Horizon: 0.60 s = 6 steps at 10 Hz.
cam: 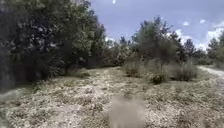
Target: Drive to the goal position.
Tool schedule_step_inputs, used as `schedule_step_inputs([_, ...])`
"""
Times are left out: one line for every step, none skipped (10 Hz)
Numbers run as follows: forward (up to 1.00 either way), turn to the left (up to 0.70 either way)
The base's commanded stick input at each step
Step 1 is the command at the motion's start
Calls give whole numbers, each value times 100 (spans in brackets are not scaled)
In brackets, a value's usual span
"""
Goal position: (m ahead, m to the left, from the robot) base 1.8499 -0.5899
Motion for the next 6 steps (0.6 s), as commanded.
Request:
schedule_step_inputs([50, 1])
schedule_step_inputs([50, 1])
schedule_step_inputs([50, 1])
schedule_step_inputs([50, 7])
schedule_step_inputs([50, 51])
schedule_step_inputs([50, 50])
